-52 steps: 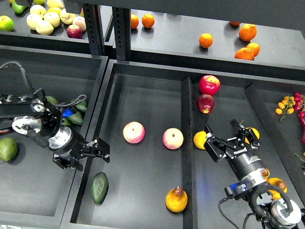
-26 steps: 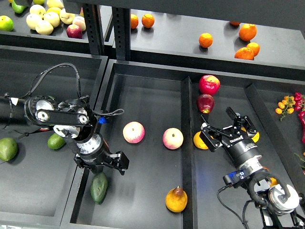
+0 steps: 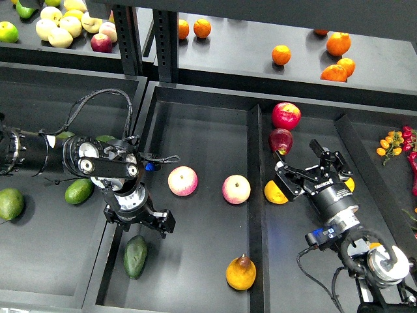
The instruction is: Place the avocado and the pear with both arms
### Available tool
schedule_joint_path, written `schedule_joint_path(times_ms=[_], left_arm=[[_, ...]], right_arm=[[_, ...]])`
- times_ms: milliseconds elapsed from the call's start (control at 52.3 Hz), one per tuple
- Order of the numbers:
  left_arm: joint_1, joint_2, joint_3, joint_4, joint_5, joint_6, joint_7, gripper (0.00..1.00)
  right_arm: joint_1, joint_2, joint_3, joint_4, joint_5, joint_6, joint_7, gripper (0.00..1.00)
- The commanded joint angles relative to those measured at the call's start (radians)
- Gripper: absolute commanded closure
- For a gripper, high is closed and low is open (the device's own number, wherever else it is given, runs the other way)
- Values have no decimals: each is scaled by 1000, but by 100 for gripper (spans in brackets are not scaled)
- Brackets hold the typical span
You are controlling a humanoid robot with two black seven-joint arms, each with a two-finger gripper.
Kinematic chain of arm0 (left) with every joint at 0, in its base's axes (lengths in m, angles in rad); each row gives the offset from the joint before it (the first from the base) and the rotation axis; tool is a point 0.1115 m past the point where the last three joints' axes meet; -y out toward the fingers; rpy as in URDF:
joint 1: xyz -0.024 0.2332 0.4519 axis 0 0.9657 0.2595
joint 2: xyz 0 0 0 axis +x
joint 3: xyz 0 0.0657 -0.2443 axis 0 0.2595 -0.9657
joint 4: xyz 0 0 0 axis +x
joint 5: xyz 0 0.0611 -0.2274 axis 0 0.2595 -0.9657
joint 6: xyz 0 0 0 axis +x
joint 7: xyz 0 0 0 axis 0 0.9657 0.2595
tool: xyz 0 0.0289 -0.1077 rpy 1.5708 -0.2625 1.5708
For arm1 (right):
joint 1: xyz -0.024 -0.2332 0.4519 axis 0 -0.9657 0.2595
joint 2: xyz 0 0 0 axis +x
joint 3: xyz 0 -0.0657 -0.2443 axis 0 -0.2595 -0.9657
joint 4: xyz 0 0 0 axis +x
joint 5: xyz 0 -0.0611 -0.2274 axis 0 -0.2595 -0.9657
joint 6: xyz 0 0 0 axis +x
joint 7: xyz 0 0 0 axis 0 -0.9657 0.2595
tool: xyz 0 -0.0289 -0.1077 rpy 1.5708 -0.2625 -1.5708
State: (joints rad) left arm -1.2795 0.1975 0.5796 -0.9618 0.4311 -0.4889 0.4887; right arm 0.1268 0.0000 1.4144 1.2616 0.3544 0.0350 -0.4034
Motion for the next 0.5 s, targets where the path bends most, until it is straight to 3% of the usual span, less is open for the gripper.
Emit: schedule_joint_path(times_ms=[0,478], left_arm=[[20,-26,2,32,-3,0,0,1],[84,-81,2,115,-3,0,0,1]], right_arm=[[2,0,0,-7,0,0,0,0],[4,0,0,-19,2,10,0,0]])
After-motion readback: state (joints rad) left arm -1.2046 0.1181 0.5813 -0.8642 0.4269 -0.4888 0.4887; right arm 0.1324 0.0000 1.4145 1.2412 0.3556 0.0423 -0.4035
